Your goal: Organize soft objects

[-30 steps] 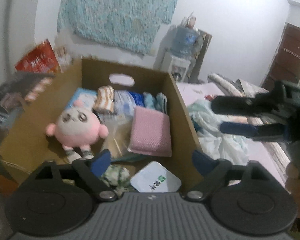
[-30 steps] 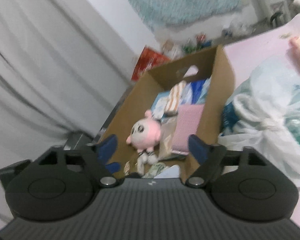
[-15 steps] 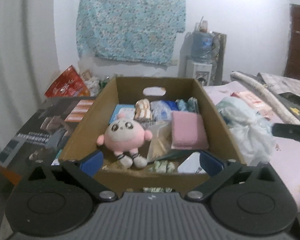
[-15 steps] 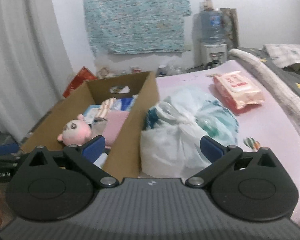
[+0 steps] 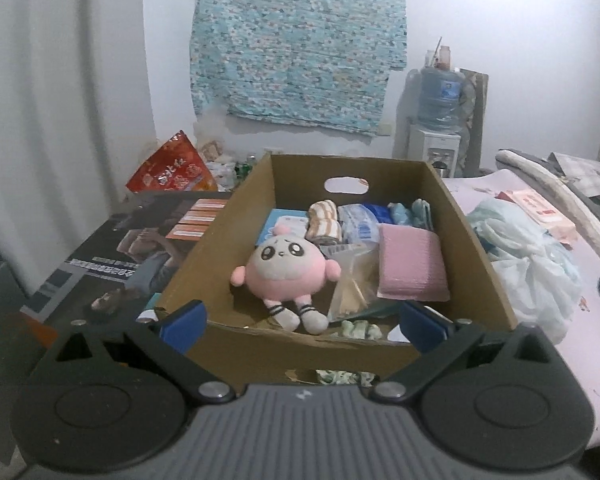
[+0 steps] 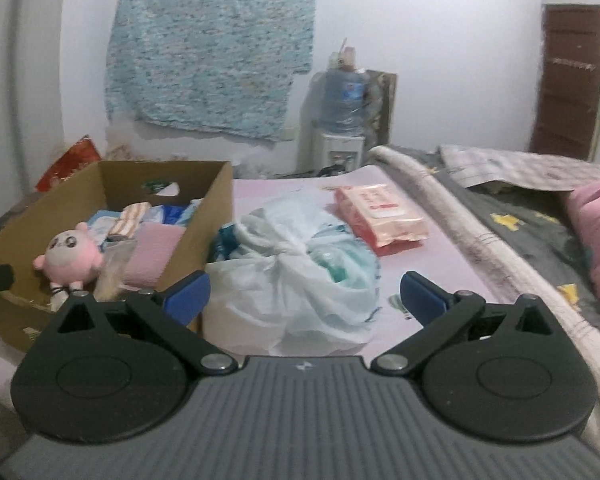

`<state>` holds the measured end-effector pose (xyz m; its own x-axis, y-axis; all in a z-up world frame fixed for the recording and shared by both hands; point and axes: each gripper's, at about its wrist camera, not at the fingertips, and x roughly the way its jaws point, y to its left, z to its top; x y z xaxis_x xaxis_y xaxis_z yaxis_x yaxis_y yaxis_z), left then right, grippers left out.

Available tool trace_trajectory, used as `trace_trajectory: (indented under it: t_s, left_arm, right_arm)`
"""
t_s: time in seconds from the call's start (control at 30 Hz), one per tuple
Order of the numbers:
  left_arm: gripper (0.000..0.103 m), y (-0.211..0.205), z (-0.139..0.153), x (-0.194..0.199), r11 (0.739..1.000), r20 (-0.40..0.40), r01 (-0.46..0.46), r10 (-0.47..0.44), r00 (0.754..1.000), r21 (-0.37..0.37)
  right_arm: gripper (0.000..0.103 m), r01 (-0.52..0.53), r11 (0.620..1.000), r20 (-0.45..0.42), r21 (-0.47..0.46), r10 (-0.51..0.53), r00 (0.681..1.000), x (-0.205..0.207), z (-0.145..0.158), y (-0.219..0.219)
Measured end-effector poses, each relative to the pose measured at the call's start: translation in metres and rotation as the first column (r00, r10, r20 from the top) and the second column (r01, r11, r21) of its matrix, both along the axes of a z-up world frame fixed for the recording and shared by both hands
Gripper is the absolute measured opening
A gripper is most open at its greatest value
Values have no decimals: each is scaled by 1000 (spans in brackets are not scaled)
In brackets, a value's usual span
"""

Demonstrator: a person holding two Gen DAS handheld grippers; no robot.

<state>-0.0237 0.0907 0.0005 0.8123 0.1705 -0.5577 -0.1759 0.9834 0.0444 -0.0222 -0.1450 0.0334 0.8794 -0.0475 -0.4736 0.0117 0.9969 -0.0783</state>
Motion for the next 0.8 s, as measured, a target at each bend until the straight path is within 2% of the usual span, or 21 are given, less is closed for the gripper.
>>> trace_trajectory:
  t_s: [0.1,0.23,0.4,0.57,0.8]
  left_arm:
    - [103,0,3,1,1000,-13,5,-5,1000,-10]
    - [103,2,5,2,997,-36,35,-38,999,-71]
    - [103,0,1,5,990,-67,82,-90,994,-113]
    - [103,2,-1,7,989,-75,69,-79,994,-129]
    - [103,2,1,8,991,-89,72,-82,993,-113]
  right_arm:
    - [102,-21,999,6,-26,21,1000,0,9,1]
    - [102,-76,996,-20,-42,76,997,-2,21,7]
    - [102,-64,997,-60,49,67,996,-7,16,11]
    - [102,-33,985,-144,171,58,988,-6,2,11]
    - [102,-17,987,-152,159,41,988,-3,-1,9]
